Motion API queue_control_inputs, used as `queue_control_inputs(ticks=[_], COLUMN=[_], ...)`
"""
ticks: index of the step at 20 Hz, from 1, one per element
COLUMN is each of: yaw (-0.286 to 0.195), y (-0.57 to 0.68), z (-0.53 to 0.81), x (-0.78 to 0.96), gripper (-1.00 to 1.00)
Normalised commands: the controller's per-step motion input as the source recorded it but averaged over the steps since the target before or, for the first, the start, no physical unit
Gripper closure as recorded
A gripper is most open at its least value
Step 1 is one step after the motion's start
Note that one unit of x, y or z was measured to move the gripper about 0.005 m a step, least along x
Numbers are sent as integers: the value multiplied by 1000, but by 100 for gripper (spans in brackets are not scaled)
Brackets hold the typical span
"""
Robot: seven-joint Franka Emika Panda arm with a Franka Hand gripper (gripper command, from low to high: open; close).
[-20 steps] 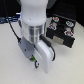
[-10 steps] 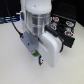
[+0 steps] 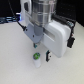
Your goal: Open the kcup holder, insert the kcup into the holder, and close the kcup holder
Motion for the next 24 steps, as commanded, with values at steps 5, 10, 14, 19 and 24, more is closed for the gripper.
queue_control_inputs(ticks=[5, 10, 14, 19, 24], yaw=[-41, -20, -5, 0, 0], y=[-319, -252, -18, 175, 34], z=[-151, -140, -72, -151, -187], x=[2, 1, 36, 89, -1], gripper=[-100, -100, -100, -100, -100])
